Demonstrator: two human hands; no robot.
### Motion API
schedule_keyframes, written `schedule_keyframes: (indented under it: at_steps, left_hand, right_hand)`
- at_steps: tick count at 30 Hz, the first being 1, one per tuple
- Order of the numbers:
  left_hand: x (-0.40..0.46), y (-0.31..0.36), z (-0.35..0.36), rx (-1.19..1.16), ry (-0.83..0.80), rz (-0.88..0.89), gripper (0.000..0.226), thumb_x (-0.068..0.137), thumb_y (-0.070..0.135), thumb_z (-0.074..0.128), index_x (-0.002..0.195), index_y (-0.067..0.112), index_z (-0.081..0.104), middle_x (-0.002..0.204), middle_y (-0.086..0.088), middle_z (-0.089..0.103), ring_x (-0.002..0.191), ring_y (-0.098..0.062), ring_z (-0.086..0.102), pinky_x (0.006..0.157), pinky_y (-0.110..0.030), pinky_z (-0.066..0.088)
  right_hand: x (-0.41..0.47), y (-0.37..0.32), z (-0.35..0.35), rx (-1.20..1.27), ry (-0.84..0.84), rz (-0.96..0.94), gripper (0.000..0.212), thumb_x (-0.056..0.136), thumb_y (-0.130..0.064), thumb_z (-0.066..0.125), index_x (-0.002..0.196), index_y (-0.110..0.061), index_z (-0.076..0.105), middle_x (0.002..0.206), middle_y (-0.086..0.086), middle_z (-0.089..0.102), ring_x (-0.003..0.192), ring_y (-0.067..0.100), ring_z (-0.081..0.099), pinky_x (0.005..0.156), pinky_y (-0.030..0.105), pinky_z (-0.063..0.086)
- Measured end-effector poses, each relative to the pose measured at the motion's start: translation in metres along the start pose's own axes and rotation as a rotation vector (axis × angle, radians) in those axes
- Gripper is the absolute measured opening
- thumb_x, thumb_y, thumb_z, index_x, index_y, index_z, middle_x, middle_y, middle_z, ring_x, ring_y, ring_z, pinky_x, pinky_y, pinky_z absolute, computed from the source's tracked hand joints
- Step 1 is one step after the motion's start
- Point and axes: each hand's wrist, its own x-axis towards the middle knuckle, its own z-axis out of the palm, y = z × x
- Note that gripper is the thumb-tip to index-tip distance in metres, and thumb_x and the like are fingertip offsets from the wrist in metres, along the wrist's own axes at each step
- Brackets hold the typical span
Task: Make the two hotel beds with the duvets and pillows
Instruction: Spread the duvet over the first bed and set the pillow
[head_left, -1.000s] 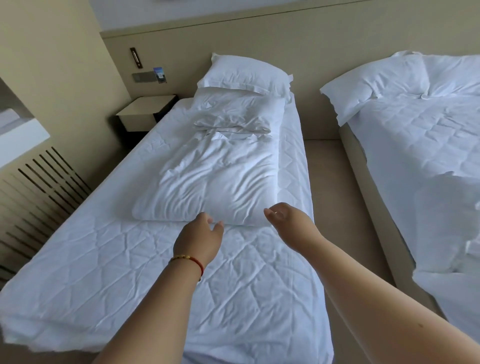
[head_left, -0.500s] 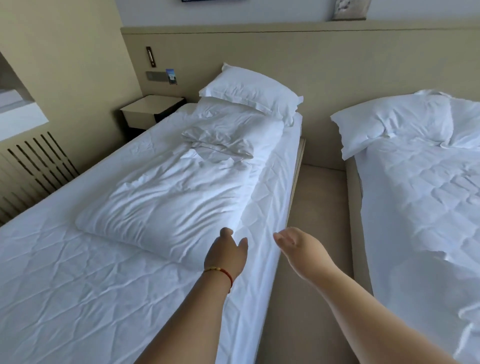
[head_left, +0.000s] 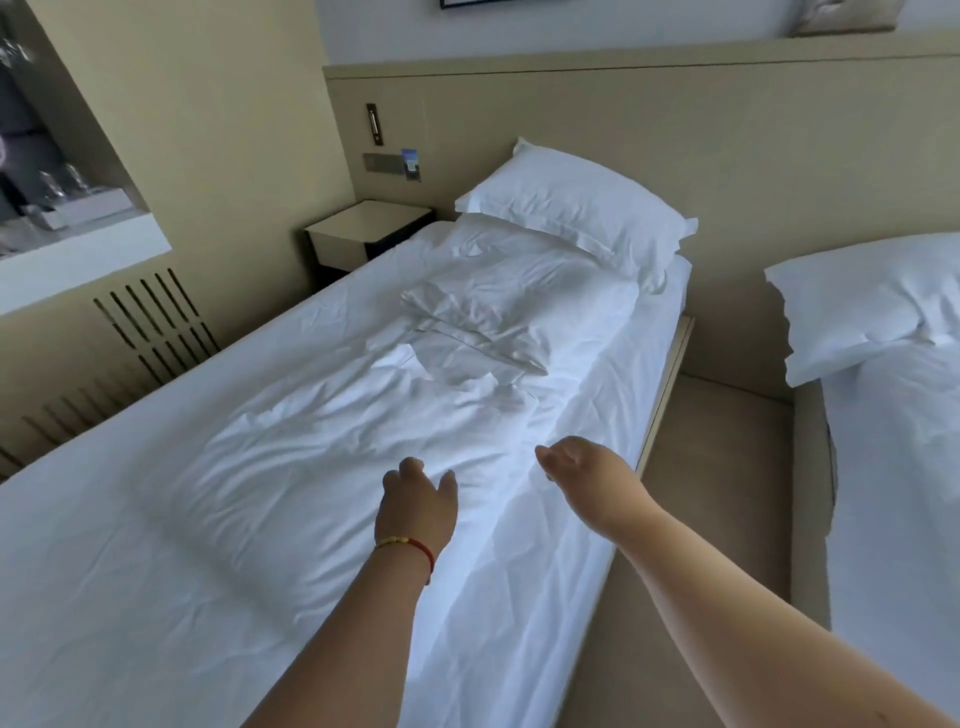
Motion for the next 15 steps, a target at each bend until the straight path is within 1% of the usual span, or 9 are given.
schedule_keyframes:
  at_steps: [2, 3, 5, 6, 7, 9, 12, 14, 15]
  left_hand:
    - [0.040, 0.020, 0.010, -0.016, -0.005, -0.022, 0.054, 0.097, 0.041, 0.046, 0.139, 0.008, 0.038, 0.137, -0.015, 0.041, 0.115, -0.031, 0.056, 0.095, -0.039, 0.049]
    - [0.059, 0.030, 0.013, -0.020, -0.005, -0.031, 0.055, 0.098, 0.041, 0.046, 0.140, 0.008, 0.037, 0.138, -0.016, 0.041, 0.117, -0.031, 0.055, 0.096, -0.039, 0.048]
    - [0.088, 0.045, 0.015, -0.012, 0.000, -0.059, 0.056, 0.098, 0.042, 0.044, 0.142, 0.008, 0.035, 0.140, -0.016, 0.039, 0.122, -0.030, 0.051, 0.098, -0.038, 0.045]
    - [0.101, 0.047, 0.013, -0.013, 0.017, -0.074, 0.056, 0.099, 0.042, 0.043, 0.143, 0.008, 0.035, 0.141, -0.016, 0.039, 0.124, -0.030, 0.050, 0.099, -0.037, 0.044]
    - [0.115, 0.048, 0.010, -0.008, 0.040, -0.085, 0.056, 0.099, 0.042, 0.042, 0.143, 0.008, 0.035, 0.141, -0.016, 0.039, 0.124, -0.030, 0.050, 0.099, -0.037, 0.044]
    - [0.142, 0.042, 0.002, 0.005, 0.085, -0.132, 0.056, 0.099, 0.042, 0.042, 0.142, 0.007, 0.037, 0.139, -0.017, 0.042, 0.123, -0.030, 0.051, 0.101, -0.038, 0.045]
    - [0.177, 0.026, -0.012, 0.008, 0.136, -0.251, 0.058, 0.099, 0.044, 0.042, 0.142, 0.005, 0.038, 0.137, -0.019, 0.043, 0.121, -0.032, 0.052, 0.099, -0.039, 0.045]
    - [0.198, 0.015, -0.017, 0.020, 0.175, -0.319, 0.060, 0.099, 0.045, 0.041, 0.143, 0.004, 0.036, 0.138, -0.020, 0.042, 0.122, -0.032, 0.051, 0.102, -0.040, 0.044]
    - [0.207, 0.011, -0.019, 0.023, 0.194, -0.349, 0.061, 0.099, 0.045, 0.040, 0.143, 0.004, 0.036, 0.138, -0.020, 0.041, 0.123, -0.032, 0.049, 0.103, -0.040, 0.043]
  right_hand:
    - [0.047, -0.002, -0.013, -0.034, 0.003, -0.006, 0.041, 0.097, -0.041, 0.044, 0.089, -0.002, 0.055, 0.076, 0.005, 0.052, 0.069, 0.018, 0.046, 0.060, 0.027, 0.034]
    - [0.073, -0.003, -0.018, -0.040, 0.005, -0.010, 0.042, 0.096, -0.040, 0.044, 0.088, 0.000, 0.054, 0.078, 0.009, 0.054, 0.070, 0.020, 0.048, 0.062, 0.030, 0.035]
    - [0.120, -0.008, -0.025, -0.051, 0.008, 0.001, 0.045, 0.097, -0.041, 0.043, 0.094, 0.002, 0.057, 0.091, 0.013, 0.064, 0.082, 0.027, 0.057, 0.070, 0.032, 0.040]
    - [0.142, -0.011, -0.024, -0.053, -0.007, -0.004, 0.046, 0.097, -0.042, 0.043, 0.096, 0.001, 0.058, 0.095, 0.012, 0.066, 0.088, 0.028, 0.059, 0.074, 0.033, 0.042]
    - [0.163, -0.014, -0.020, -0.056, -0.024, -0.016, 0.046, 0.096, -0.043, 0.043, 0.095, -0.001, 0.059, 0.095, 0.011, 0.067, 0.089, 0.028, 0.059, 0.076, 0.033, 0.043]
    - [0.203, -0.026, -0.010, -0.061, -0.086, -0.049, 0.044, 0.096, -0.044, 0.044, 0.092, -0.004, 0.061, 0.089, 0.008, 0.066, 0.084, 0.026, 0.059, 0.074, 0.032, 0.042]
    - [0.265, -0.050, 0.010, -0.041, -0.204, -0.091, 0.036, 0.096, -0.044, 0.045, 0.091, -0.012, 0.061, 0.081, 0.002, 0.058, 0.077, 0.020, 0.053, 0.068, 0.027, 0.040]
    - [0.306, -0.065, 0.026, -0.070, -0.259, -0.136, 0.034, 0.097, -0.042, 0.045, 0.097, -0.012, 0.060, 0.080, 0.000, 0.056, 0.077, 0.018, 0.051, 0.065, 0.025, 0.040]
    - [0.327, -0.071, 0.036, -0.106, -0.299, -0.175, 0.033, 0.098, -0.038, 0.045, 0.107, -0.011, 0.060, 0.086, 0.001, 0.058, 0.080, 0.017, 0.053, 0.066, 0.023, 0.041]
